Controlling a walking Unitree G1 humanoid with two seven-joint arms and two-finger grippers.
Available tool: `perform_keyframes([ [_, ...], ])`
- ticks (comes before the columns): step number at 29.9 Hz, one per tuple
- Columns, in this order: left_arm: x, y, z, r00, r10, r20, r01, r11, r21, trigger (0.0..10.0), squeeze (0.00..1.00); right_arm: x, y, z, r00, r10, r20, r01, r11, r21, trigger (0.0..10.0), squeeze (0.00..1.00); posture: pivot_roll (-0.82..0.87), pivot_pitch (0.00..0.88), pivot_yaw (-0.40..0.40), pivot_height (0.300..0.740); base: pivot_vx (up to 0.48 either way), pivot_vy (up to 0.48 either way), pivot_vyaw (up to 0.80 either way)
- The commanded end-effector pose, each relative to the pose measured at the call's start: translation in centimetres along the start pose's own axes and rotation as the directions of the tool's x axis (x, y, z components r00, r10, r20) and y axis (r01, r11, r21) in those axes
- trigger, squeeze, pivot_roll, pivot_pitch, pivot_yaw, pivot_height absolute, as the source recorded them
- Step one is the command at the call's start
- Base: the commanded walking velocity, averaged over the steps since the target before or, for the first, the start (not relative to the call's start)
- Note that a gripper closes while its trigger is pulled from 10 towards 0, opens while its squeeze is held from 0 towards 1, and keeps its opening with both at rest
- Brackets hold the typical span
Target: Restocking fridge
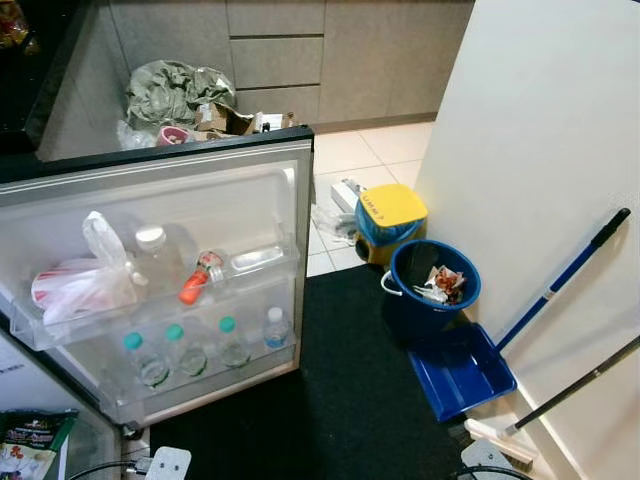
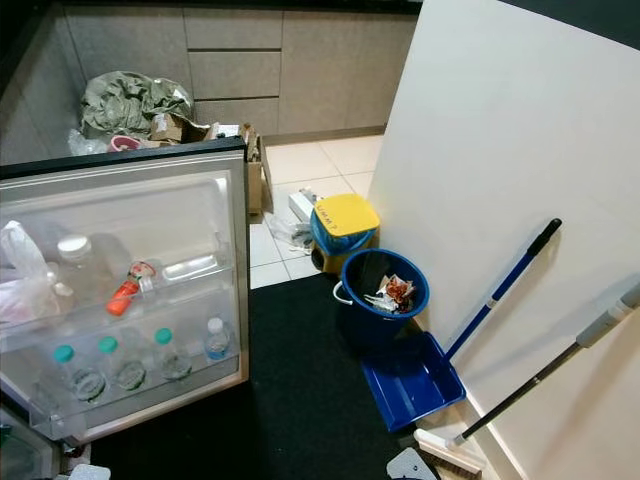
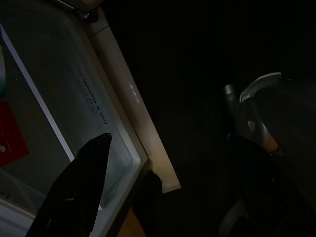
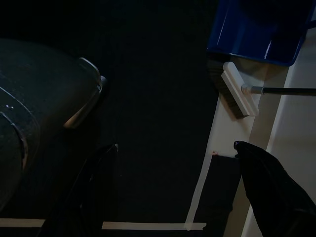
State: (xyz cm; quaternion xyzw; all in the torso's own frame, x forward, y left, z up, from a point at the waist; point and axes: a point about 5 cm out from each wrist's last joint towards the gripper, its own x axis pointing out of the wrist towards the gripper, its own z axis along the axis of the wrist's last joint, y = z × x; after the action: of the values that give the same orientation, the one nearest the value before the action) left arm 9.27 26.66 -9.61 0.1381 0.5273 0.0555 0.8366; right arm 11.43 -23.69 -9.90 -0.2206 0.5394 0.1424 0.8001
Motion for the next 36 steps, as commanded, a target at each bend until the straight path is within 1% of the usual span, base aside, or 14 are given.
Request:
perform_keyframes([
  [1,-0.13,-0.24,-0.76,0.999,-0.001,-0.033,0.001,1.0,-0.008,10.0,0.0,0.01,0.03,0.18,1.0,0.001,0.015,-0.001,1.0,-0.017,10.0,0.0,-0.02,0.0,-0.095,0.74,0.0,0.0,0.0],
  [5,-0.17,-0.09,-0.93,0.999,-0.002,-0.043,0.002,1.0,-0.004,10.0,0.0,-0.09,-0.5,0.15,1.0,-0.014,0.017,0.014,1.0,-0.019,10.0,0.0,-0.03,0.0,-0.085,0.74,0.0,0.0,0.0],
  [7,-0.15,-0.19,-0.9,0.999,-0.017,-0.045,0.018,1.0,0.025,10.0,0.0,-0.15,-0.74,0.05,0.999,-0.026,0.019,0.026,1.0,-0.002,10.0,0.0,-0.03,0.0,-0.088,0.74,0.0,0.0,0.0],
  [9,-0.15,-0.2,-0.88,0.999,-0.018,-0.044,0.02,0.999,0.026,10.0,0.0,-0.16,-0.74,-0.01,0.999,-0.027,0.019,0.027,1.0,0.003,10.0,0.0,-0.03,0.0,-0.092,0.74,0.0,0.0,0.0],
  [11,-0.16,-0.18,-0.92,0.999,-0.009,-0.043,0.009,1.0,-0.003,10.0,0.0,-0.15,-0.45,-0.16,1.0,-0.016,0.012,0.016,1.0,-0.008,10.0,0.0,-0.03,0.0,-0.098,0.74,0.0,0.0,0.0],
  [14,-0.16,-0.16,-0.93,0.999,-0.006,-0.043,0.006,1.0,-0.012,10.0,0.0,-0.13,-0.19,-0.2,1.0,-0.005,0.011,0.005,1.0,-0.023,10.0,0.0,-0.03,0.0,-0.098,0.74,0.0,0.0,0.0],
  [17,-0.15,-0.17,-0.9,0.999,-0.012,-0.043,0.013,1.0,0.005,10.0,0.0,-0.13,-0.18,-0.22,1.0,-0.009,0.013,0.009,1.0,-0.013,10.0,0.0,-0.02,0.0,-0.095,0.74,0.0,0.0,0.0],
  [21,-0.17,-0.19,-0.97,0.999,-0.007,-0.044,0.007,1.0,-0.01,10.0,0.0,-0.14,-0.1,-0.34,1.0,-0.002,0.007,0.002,1.0,-0.022,10.0,0.0,-0.02,0.0,-0.097,0.74,0.0,0.0,0.0],
  [26,-0.17,-0.27,-1.0,0.999,-0.01,-0.048,0.01,1.0,0.0,10.0,0.0,-0.12,-0.29,-0.1,1.0,-0.009,0.017,0.009,1.0,-0.013,10.0,0.0,-0.03,0.0,-0.098,0.74,0.0,0.0,0.0],
  [30,-0.17,-0.35,-1.01,0.999,-0.013,-0.049,0.012,1.0,-0.014,10.0,0.0,-0.12,-0.35,-0.04,1.0,-0.01,0.019,0.01,1.0,-0.015,10.0,0.0,-0.03,0.0,-0.096,0.74,0.0,0.0,0.0],
  [33,-0.2,-0.43,-1.15,0.999,-0.004,-0.047,-0.001,0.993,-0.121,10.0,0.0,-0.13,-0.4,-0.04,1.0,-0.011,0.019,0.011,1.0,-0.015,10.0,0.0,-0.03,0.0,-0.101,0.74,0.0,0.0,0.0],
  [34,-0.2,-0.43,-1.15,0.999,-0.004,-0.047,-0.001,0.993,-0.121,10.0,0.0,-0.13,-0.4,-0.04,1.0,-0.011,0.019,0.011,1.0,-0.015,10.0,0.0,-0.03,0.0,-0.101,0.74,0.0,0.0,0.0],
  [35,-0.22,-0.45,-1.19,0.999,-0.001,-0.045,-0.006,0.987,-0.158,10.0,0.0,-0.14,-0.4,-0.08,1.0,-0.011,0.017,0.011,1.0,-0.017,10.0,0.0,-0.03,0.0,-0.1,0.74,0.0,0.0,0.0],
  [36,-0.23,-0.45,-1.2,0.999,0.001,-0.043,-0.009,0.984,-0.177,10.0,0.0,-0.15,-0.41,-0.1,1.0,-0.01,0.017,0.011,1.0,-0.018,10.0,0.0,-0.03,0.0,-0.099,0.74,0.0,0.0,0.0],
])
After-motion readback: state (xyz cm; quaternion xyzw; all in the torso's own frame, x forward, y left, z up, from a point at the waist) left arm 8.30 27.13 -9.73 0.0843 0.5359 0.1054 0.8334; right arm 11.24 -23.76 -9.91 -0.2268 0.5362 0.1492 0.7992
